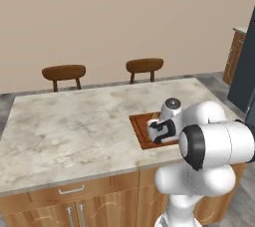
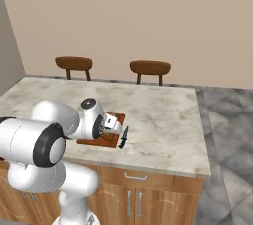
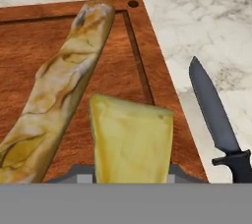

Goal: Retrieve the sausage and cheese from the fridge and place them on the cutting board on the counter.

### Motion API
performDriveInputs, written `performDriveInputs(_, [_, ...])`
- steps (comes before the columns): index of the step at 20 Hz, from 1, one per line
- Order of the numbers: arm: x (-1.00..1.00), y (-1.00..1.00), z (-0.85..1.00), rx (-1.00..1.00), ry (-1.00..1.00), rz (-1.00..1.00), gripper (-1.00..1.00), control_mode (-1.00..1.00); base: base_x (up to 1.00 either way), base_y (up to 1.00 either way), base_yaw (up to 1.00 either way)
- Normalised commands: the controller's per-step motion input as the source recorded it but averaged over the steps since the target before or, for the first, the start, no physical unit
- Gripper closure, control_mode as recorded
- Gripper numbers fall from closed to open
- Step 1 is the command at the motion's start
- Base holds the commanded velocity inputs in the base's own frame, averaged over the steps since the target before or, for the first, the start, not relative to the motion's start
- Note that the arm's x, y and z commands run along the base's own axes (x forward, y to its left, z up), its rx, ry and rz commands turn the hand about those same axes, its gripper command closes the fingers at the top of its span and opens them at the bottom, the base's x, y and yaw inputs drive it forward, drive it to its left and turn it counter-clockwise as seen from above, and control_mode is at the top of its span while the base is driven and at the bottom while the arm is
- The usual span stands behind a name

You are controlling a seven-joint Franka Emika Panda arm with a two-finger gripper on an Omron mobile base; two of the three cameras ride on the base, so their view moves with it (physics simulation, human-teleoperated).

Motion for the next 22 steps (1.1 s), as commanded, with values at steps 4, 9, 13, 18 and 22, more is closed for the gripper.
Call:
performDriveInputs(4, [0.25, 0.09, -0.14, 0.04, 0.00, -0.02, 1.00, -1.00, 0.00, 0.00, 0.00])
performDriveInputs(9, [0.28, 0.00, -0.09, 0.06, 0.00, -0.04, 1.00, -1.00, 0.00, 0.00, 0.00])
performDriveInputs(13, [0.12, 0.00, -0.17, 0.01, 0.04, -0.06, -1.00, -1.00, 0.00, 0.00, 0.00])
performDriveInputs(18, [-0.03, -0.02, -0.06, 0.00, 0.02, -0.05, -1.00, -1.00, 0.00, 0.00, 0.00])
performDriveInputs(22, [-0.23, -0.12, 0.15, 0.08, 0.00, -0.03, -1.00, -1.00, 0.00, 0.00, 0.00])
